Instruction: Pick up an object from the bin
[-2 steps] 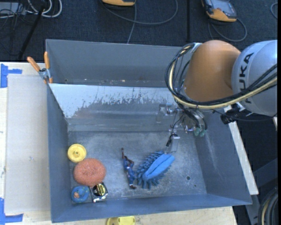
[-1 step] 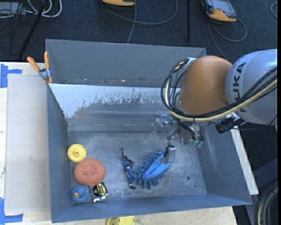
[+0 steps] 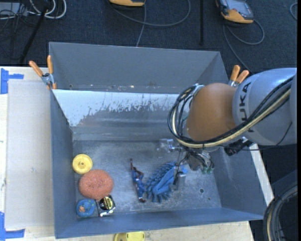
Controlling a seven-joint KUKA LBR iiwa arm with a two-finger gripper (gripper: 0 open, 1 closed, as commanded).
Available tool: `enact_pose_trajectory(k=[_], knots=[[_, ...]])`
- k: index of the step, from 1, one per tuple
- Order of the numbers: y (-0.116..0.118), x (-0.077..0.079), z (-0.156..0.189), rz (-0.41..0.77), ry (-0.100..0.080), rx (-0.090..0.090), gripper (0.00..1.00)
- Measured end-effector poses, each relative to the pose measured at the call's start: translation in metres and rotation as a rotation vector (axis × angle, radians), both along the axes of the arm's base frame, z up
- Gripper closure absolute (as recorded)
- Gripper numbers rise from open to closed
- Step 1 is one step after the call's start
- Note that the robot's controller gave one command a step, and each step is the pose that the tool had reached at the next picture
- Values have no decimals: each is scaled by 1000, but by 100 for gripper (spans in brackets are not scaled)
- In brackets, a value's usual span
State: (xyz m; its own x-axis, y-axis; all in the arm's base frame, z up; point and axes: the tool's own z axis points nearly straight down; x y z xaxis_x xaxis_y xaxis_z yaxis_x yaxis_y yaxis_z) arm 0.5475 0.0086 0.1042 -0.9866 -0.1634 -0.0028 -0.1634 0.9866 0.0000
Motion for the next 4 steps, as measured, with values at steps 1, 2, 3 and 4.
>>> enact_pose_trajectory(k=[1,2,3,4], knots=[[-2,-6,-15,24,2,-1,0],[4,-9,1,150,6,0,0],[5,-14,-34,205,3,-1,100],[5,-14,-34,205,3,-1,100]])
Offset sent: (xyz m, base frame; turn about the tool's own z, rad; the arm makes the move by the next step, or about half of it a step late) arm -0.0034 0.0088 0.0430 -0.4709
